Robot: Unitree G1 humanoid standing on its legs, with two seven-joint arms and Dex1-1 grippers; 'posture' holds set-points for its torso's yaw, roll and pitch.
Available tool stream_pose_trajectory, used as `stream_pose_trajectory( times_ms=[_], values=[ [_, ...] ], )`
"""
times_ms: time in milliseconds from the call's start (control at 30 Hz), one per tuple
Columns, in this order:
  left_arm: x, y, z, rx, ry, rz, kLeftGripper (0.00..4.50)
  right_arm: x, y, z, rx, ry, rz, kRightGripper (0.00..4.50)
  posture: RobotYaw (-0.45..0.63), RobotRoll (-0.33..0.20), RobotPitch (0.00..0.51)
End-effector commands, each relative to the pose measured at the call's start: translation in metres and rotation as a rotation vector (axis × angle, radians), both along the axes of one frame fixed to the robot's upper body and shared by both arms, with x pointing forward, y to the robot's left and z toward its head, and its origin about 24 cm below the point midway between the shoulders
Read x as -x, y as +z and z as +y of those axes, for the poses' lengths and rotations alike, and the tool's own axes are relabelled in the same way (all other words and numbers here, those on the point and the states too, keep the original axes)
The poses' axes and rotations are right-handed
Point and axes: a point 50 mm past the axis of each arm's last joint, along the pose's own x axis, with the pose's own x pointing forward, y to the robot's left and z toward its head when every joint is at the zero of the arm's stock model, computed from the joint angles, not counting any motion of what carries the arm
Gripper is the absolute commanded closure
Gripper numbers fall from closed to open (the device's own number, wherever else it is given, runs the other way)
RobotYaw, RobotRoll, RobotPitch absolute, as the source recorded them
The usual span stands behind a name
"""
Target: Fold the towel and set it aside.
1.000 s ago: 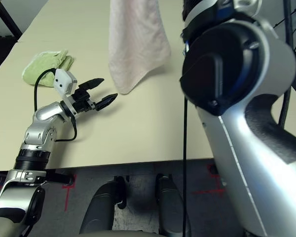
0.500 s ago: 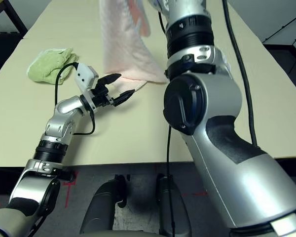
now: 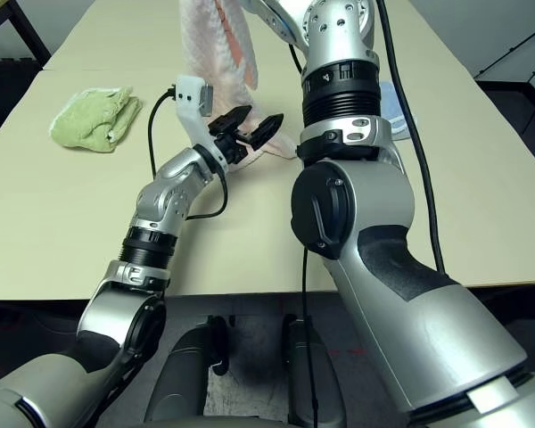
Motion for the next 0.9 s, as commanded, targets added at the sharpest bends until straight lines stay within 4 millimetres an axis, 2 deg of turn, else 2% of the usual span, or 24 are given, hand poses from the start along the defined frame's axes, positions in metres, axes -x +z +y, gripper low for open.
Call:
stream_pose_trajectory(
  times_ms=[33,167,300,433,600,700,800,900],
  values=[
    [-0.003,-0.010,-0.003,0.015,0.055,0.151,0.00,0.004,0.005,0.001,-0.002,-0.003,-0.019,4.48,-0.01,0.000,0.192],
    [-0.004,-0.012,0.001,0.014,0.110,0.244,0.00,0.004,0.006,0.000,-0.008,-0.010,-0.023,4.48,0.00,0.000,0.195],
    [-0.007,-0.008,-0.009,0.062,0.143,0.299,0.00,0.002,0.003,0.000,-0.005,-0.014,-0.018,4.48,0.01,0.000,0.197],
    [-0.007,0.013,-0.032,0.208,0.096,0.346,0.00,0.000,0.000,0.000,0.006,-0.021,-0.012,4.48,0.00,0.000,0.197],
    [-0.001,0.032,-0.046,0.259,0.017,0.359,0.00,-0.004,-0.004,-0.001,0.027,-0.043,-0.007,4.48,0.00,0.000,0.198],
    [-0.001,0.029,-0.051,0.260,0.029,0.395,0.00,-0.005,-0.004,-0.001,0.031,-0.049,-0.007,4.48,0.00,0.000,0.198],
    [-0.004,0.017,-0.056,0.226,0.089,0.446,0.00,-0.004,-0.002,0.000,0.028,-0.045,-0.011,4.48,0.00,0.000,0.198],
    [-0.009,0.005,-0.053,0.186,0.184,0.464,0.00,-0.003,0.001,0.002,0.022,-0.040,-0.018,4.48,0.00,0.000,0.196]
  ],
)
